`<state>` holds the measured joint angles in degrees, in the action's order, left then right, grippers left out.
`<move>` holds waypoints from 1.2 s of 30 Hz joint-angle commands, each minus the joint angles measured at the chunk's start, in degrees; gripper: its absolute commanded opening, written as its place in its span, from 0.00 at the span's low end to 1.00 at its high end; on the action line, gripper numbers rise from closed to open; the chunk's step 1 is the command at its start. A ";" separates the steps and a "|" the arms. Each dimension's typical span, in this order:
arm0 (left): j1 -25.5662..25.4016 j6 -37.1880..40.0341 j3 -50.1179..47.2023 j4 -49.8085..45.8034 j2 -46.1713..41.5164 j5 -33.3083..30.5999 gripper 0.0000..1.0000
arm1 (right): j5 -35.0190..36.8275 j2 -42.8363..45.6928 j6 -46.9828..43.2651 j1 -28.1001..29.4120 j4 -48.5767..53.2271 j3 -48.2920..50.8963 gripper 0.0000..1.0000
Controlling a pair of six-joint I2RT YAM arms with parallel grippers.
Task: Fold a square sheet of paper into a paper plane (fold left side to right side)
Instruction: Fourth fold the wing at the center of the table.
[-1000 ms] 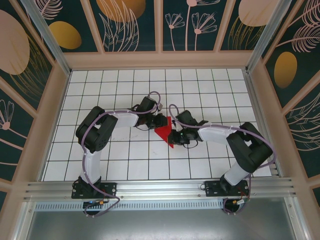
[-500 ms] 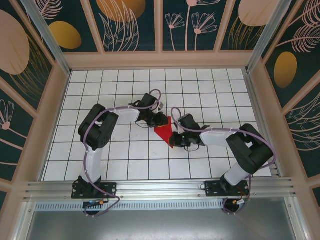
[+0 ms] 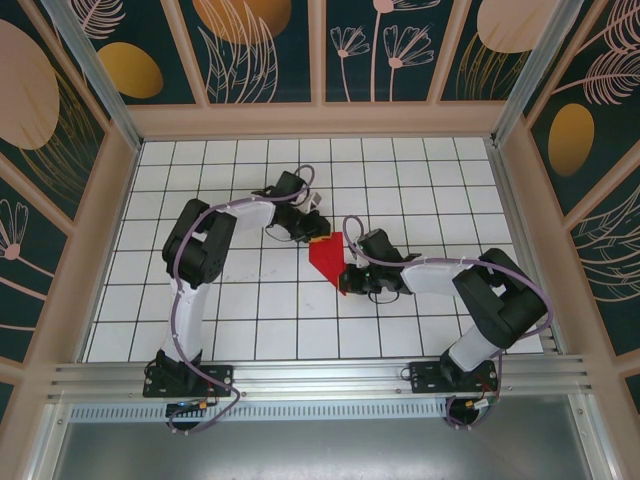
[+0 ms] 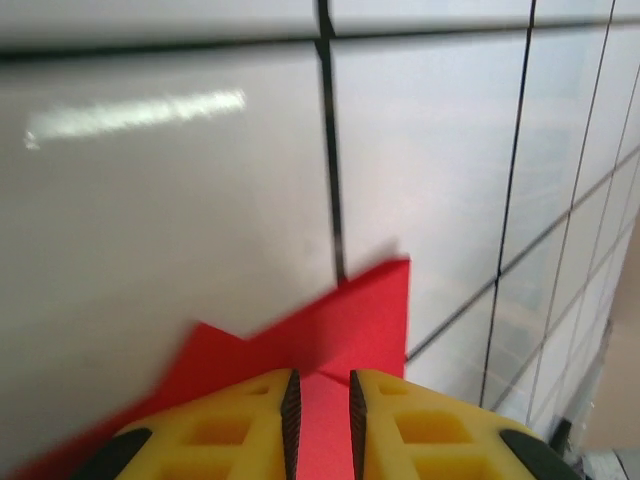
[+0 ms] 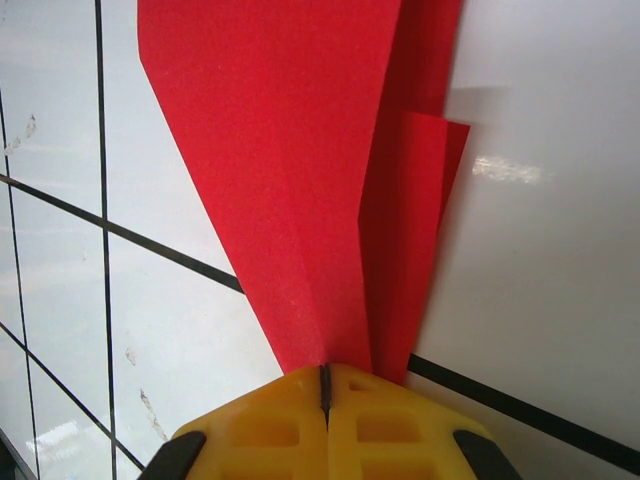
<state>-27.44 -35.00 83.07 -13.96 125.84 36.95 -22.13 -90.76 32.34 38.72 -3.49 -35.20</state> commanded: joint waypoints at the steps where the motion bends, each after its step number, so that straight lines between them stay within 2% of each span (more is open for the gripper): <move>1: 5.18 4.13 2.64 1.03 2.91 -11.78 0.25 | 0.95 -1.74 0.62 0.30 12.65 4.08 0.00; 6: 6.09 5.37 5.88 -0.56 2.90 -11.55 0.25 | 0.48 -1.74 0.80 0.30 11.82 3.91 0.00; 10: 6.07 5.65 3.62 0.17 -3.18 -12.15 0.25 | 1.11 -1.87 0.88 0.30 11.93 3.32 0.00; 16: 4.90 1.92 -11.01 8.52 -17.37 -7.77 0.24 | 2.38 -2.03 0.96 0.22 12.27 2.56 0.00; 21: -2.15 -2.51 -22.21 14.90 -23.92 -7.41 0.24 | 2.38 -2.48 0.79 0.22 12.32 2.01 0.00; 28: -9.86 -9.20 -28.45 24.23 -22.42 -6.44 0.24 | 2.27 -2.55 0.80 0.29 12.45 1.80 0.00; 36: -13.43 -11.45 -27.70 26.79 -16.73 -5.50 0.24 | 2.44 -2.67 0.66 0.28 12.54 1.80 0.00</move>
<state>-39.97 -44.62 55.33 9.74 107.61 30.22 -22.26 -90.70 32.53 38.72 -2.39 -35.64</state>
